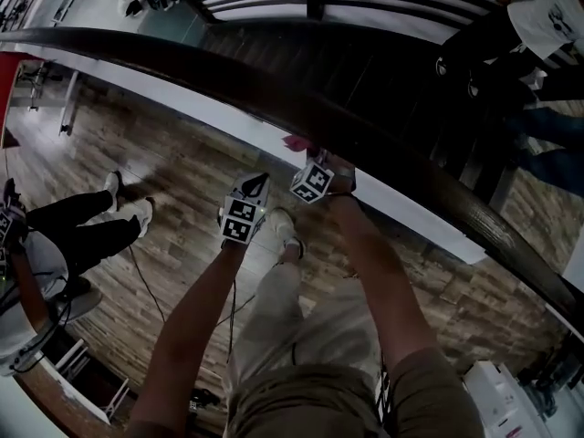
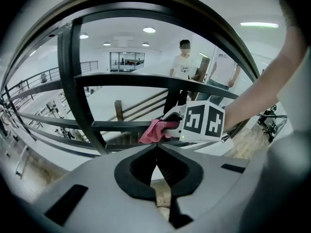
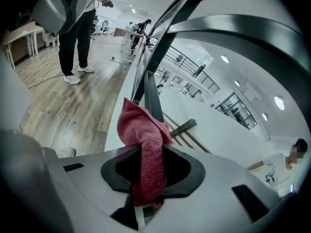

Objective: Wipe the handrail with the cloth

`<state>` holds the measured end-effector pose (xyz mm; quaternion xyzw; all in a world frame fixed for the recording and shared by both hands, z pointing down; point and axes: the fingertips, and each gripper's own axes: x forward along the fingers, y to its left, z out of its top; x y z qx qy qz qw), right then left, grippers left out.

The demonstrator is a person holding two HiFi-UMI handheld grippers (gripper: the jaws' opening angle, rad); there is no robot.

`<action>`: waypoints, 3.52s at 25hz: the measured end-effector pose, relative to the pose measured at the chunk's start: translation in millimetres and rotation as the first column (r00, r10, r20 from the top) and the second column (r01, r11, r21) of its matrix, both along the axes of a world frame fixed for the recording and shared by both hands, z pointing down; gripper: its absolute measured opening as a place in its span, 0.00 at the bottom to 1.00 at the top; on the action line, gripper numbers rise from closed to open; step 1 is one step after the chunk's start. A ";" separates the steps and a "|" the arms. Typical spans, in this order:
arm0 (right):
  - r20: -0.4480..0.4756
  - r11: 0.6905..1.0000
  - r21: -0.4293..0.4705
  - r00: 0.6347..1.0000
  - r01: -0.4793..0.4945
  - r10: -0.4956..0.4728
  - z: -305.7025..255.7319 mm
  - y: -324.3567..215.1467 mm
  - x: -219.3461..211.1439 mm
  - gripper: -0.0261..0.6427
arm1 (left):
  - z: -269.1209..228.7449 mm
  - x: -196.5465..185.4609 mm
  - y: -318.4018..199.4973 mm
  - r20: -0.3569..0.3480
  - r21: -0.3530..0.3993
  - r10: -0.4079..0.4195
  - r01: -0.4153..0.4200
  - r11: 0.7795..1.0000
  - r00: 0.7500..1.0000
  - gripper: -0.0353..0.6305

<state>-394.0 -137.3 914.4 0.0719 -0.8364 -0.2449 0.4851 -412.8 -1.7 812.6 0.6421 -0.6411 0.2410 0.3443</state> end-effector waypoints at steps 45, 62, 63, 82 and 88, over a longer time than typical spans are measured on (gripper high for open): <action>-0.034 0.968 0.128 0.974 -0.218 0.224 -15.4 -84.5 409.6 0.21 | -9.2 302.4 -71.9 -0.017 -0.045 0.307 -0.308 0.950 0.951 0.08; 0.011 0.963 0.159 0.976 -0.218 0.219 10.7 -125.1 590.3 0.21 | 22.6 466.0 -108.2 0.020 -0.047 0.337 -0.335 0.941 0.941 0.08; 0.012 0.966 0.157 0.978 -0.208 0.208 6.9 -131.1 601.7 0.21 | 21.9 479.1 -114.9 0.020 -0.049 0.327 -0.325 0.944 0.945 0.08; -0.150 0.920 0.177 0.914 -0.350 0.377 9.6 -227.6 956.7 0.21 | 37.4 797.3 -228.8 -0.109 -0.030 0.539 -0.545 0.838 0.835 0.08; -0.248 0.887 0.215 0.855 -0.410 0.455 11.3 -248.4 1044.5 0.21 | 27.5 825.3 -236.6 -0.111 -0.009 0.558 -0.563 0.827 0.822 0.08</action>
